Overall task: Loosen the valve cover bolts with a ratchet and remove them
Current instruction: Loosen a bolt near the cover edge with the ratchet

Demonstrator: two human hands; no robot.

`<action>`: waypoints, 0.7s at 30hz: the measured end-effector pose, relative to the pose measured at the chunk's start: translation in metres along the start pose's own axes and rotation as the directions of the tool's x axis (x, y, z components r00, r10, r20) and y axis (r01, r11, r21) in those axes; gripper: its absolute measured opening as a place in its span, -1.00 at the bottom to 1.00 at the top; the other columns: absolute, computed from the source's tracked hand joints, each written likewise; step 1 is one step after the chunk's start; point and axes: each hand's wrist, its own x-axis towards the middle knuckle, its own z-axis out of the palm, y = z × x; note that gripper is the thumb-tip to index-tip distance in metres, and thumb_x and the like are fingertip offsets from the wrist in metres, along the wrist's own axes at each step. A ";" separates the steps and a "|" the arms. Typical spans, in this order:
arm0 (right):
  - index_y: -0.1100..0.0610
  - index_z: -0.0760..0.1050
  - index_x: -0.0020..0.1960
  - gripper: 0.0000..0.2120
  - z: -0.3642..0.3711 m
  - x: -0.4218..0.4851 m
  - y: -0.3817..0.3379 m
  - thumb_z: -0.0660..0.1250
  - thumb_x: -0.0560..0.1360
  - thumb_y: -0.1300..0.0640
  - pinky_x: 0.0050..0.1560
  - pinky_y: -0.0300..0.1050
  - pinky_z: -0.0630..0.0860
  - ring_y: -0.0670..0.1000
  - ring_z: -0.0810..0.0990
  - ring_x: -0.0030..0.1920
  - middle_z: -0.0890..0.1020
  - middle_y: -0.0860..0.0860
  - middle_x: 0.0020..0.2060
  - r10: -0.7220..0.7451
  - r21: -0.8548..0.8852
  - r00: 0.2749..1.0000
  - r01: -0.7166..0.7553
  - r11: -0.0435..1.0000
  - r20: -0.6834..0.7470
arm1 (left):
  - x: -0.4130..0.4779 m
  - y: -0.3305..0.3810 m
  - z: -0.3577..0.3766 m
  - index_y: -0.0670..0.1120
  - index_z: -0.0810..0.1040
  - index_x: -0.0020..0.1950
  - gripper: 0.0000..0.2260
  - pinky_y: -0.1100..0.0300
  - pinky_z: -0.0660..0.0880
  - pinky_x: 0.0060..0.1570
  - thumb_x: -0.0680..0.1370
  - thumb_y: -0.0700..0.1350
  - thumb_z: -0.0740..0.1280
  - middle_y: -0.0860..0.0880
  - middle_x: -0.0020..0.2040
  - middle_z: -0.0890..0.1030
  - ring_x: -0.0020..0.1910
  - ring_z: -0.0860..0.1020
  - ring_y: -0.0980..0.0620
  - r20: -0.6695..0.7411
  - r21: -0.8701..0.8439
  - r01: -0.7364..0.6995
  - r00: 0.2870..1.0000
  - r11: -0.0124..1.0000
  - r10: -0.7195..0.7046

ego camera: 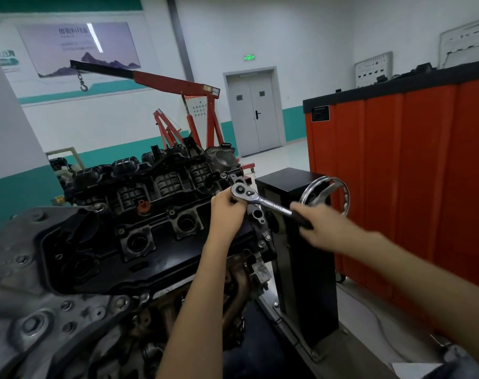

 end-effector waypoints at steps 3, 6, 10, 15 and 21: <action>0.10 0.39 0.16 -0.78 -0.016 0.017 -0.004 0.28 0.52 0.19 -0.19 -0.09 0.44 0.12 0.58 -0.17 0.55 0.04 -0.21 -0.113 -0.287 0.989 0.083 0.954 -0.090 | -0.003 -0.005 -0.002 -0.06 0.50 -0.34 -0.71 0.38 0.22 -0.46 0.53 -0.33 0.24 0.15 -0.54 0.41 -0.51 0.31 0.25 -0.047 -0.088 0.047 0.998 0.995 -0.052; 0.09 0.39 0.10 -0.80 0.022 -0.010 -0.022 0.31 0.51 0.23 -0.29 -0.24 0.49 -0.02 0.55 -0.30 0.49 -0.05 -0.29 0.017 -0.006 0.987 -0.018 1.000 -0.162 | -0.006 -0.009 0.001 -0.18 0.55 -0.26 -0.81 0.35 0.32 -0.34 0.55 -0.31 0.27 0.07 -0.38 0.50 -0.36 0.40 0.20 -0.088 -0.151 0.062 0.993 0.987 -0.076; 0.14 0.39 0.20 -0.68 0.090 -0.037 -0.082 0.29 0.48 0.31 -0.42 -0.14 0.45 0.02 0.49 -0.38 0.50 0.10 -0.31 0.258 0.601 0.959 -0.137 0.787 -0.119 | -0.005 -0.008 0.010 0.05 0.39 -0.44 -0.58 0.35 0.33 -0.34 0.55 -0.28 0.37 0.18 -0.50 0.44 -0.41 0.34 0.29 -0.137 -0.227 0.030 0.989 0.974 -0.062; 0.21 0.38 0.20 -0.70 0.105 -0.031 -0.100 0.28 0.48 0.29 -0.35 -0.07 0.43 0.03 0.47 -0.33 0.51 0.14 -0.27 0.267 0.678 0.961 -0.147 0.720 -0.075 | -0.003 -0.009 0.001 0.10 0.37 -0.54 -0.50 0.22 0.29 -0.29 0.56 -0.21 0.39 0.17 -0.55 0.34 -0.42 0.26 0.22 -0.061 -0.219 0.034 0.997 0.975 -0.048; 0.03 0.41 0.11 -0.76 -0.009 0.006 0.003 0.31 0.51 0.27 -0.34 -0.26 0.46 -0.03 0.56 -0.33 0.51 -0.04 -0.27 -0.035 -0.036 0.999 0.036 0.999 0.035 | -0.002 0.002 -0.005 0.09 0.55 -0.38 -0.62 0.31 0.30 -0.34 0.51 -0.33 0.28 0.12 -0.45 0.50 -0.41 0.35 0.21 0.046 -0.053 -0.007 0.999 0.999 0.009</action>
